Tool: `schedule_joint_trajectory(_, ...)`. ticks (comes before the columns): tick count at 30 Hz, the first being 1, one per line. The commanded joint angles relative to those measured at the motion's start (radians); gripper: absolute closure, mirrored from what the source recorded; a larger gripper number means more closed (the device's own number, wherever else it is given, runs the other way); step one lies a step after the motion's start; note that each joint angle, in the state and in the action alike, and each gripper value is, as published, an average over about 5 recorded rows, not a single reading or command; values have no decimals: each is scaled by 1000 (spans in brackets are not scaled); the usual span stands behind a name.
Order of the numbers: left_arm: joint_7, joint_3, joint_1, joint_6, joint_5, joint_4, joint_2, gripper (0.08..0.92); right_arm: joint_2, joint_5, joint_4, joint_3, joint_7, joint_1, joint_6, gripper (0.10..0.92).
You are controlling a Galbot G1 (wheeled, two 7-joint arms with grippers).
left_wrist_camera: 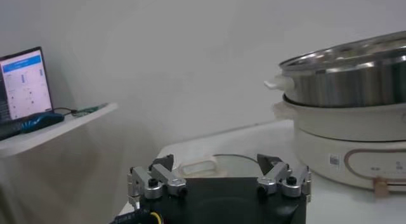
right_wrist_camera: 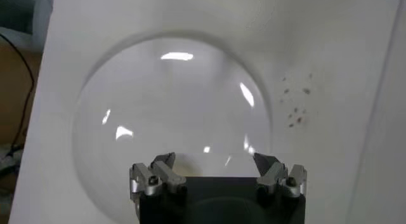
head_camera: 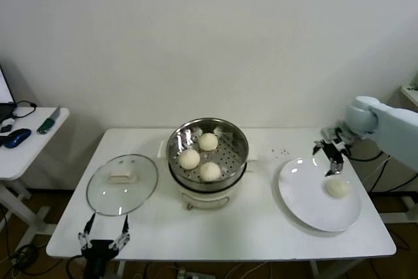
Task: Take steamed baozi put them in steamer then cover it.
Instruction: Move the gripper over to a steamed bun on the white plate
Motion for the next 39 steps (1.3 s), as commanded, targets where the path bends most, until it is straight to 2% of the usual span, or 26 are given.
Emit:
schedule_joint_trajectory(1,0,-3,4,-1,8,1,-3,177,-42,-166,-186,260,-21,-304,27,203)
schedule_joint_trajectory(23,0,5,-7,1,27,20,-12,177,124,-245,-365,414,-6,-380,89,203)
schedule_joint_trajectory(33,-1,1,-1,0,28,19,-12,177,142,-260,-371,397,-21,-379,93,203)
schedule_joint_trajectory(39,-1,2,0,0,29,15,-13,177,135,-254,-365,375,-27,-350,93,261)
